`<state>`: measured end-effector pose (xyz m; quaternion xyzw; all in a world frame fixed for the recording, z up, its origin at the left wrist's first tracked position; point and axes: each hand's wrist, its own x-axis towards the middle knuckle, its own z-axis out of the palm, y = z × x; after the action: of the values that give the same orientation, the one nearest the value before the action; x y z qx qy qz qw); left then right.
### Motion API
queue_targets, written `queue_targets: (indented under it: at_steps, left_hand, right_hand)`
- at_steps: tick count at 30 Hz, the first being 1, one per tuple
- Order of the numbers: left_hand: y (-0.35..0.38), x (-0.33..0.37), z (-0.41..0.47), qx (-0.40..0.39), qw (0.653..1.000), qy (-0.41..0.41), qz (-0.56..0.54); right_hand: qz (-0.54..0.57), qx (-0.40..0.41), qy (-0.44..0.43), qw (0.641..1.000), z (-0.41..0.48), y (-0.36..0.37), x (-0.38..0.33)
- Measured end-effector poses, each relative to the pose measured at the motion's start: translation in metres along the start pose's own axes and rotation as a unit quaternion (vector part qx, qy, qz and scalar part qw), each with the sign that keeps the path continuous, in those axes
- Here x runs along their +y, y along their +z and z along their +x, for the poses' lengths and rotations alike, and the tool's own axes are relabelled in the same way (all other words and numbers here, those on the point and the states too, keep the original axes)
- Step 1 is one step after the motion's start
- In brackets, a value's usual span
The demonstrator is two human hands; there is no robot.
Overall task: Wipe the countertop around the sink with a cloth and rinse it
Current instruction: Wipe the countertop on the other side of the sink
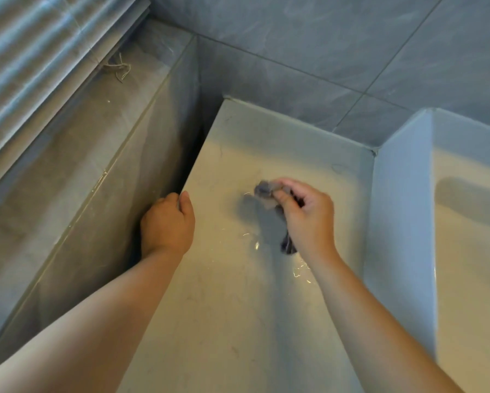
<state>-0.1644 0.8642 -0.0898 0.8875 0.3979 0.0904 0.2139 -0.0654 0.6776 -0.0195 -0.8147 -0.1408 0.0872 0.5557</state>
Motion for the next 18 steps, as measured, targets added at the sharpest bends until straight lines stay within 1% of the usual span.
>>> queue_targets:
  at_steps: [3, 5, 7, 9, 11, 15, 18]
  left_hand:
    - [0.003, -0.002, 0.001, 0.002, 1.0, -0.002, 0.001]
    - [0.005, -0.004, 0.002, 0.003, 1.0, -0.002, -0.001]
    - [0.005, -0.004, 0.002, 0.004, 1.0, -0.002, -0.003]
    - [0.004, -0.004, 0.002, 0.003, 1.0, -0.005, -0.002]
    - [0.004, -0.004, 0.001, -0.001, 1.0, -0.006, -0.003]
    - [0.001, -0.002, 0.001, -0.011, 1.0, -0.009, -0.005]
    - [-0.001, -0.005, 0.0, -0.029, 0.998, -0.023, -0.045]
  right_hand:
    - [-0.071, 0.039, -0.029, 0.996, 0.048, 0.009, 0.006]
    - [-0.101, 0.032, -0.041, 0.994, 0.068, 0.019, 0.013]
    - [-0.138, 0.023, -0.054, 0.989, 0.072, 0.031, 0.023]
    - [-0.171, 0.045, -0.065, 0.982, 0.068, 0.041, 0.033]
    - [-0.181, 0.051, -0.072, 0.98, 0.062, 0.044, 0.037]
    - [-0.189, 0.024, -0.095, 0.977, 0.05, 0.047, 0.036]
    - [-0.183, 0.009, -0.1, 0.978, 0.03, 0.055, 0.032]
